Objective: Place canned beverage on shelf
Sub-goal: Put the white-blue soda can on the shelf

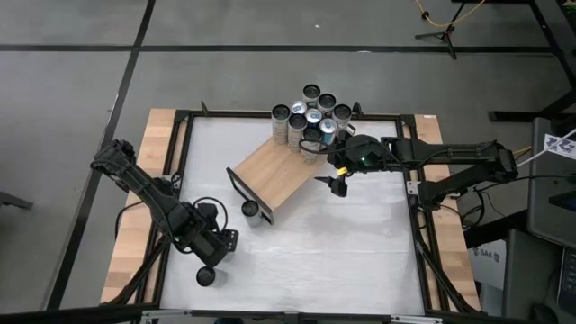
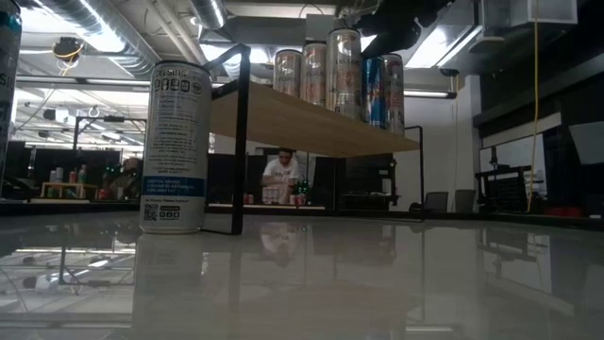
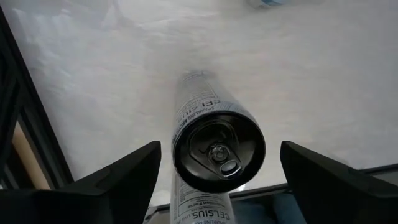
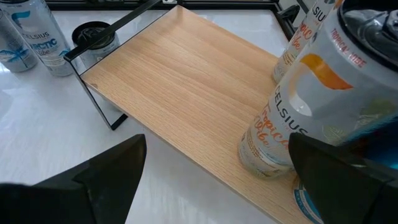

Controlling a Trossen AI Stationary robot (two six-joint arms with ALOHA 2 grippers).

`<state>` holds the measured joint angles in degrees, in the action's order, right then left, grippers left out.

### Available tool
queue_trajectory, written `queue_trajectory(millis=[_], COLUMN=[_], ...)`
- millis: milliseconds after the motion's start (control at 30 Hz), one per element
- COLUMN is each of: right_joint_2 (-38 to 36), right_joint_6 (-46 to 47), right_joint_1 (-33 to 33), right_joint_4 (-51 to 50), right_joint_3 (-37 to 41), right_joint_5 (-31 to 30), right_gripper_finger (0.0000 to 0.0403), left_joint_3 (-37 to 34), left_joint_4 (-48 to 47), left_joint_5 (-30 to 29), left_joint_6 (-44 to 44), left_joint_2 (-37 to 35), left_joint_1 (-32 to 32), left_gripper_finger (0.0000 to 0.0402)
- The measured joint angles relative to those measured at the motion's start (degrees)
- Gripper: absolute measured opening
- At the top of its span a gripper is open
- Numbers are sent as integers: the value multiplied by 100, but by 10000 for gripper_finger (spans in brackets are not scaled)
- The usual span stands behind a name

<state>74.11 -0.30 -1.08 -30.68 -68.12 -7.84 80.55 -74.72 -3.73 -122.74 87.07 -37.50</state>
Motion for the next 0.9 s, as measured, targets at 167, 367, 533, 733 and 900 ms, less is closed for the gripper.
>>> queue_trajectory(millis=[167,367,533,733,900], right_joint_2=[0,0,0,0,0], right_joint_6=[2,2,2,2,2], right_joint_1=[0,0,0,0,0], right_joint_4=[0,2,2,4,-5], right_joint_3=[0,-1,0,0,0], right_joint_5=[0,0,0,0,0], right_gripper_finger=[388,388,388,388,388], left_joint_3=[2,2,2,2,2], left_joint_4=[-44,-65,-62,-44,-27], left_joint_5=[-7,133,138,-27,-266], left_joint_6=[-131,-115,162,333,468], left_joint_2=[57,416,658,775,787], left_joint_1=[0,-2,-2,-5,-39], left_gripper_finger=[322,322,322,322,315])
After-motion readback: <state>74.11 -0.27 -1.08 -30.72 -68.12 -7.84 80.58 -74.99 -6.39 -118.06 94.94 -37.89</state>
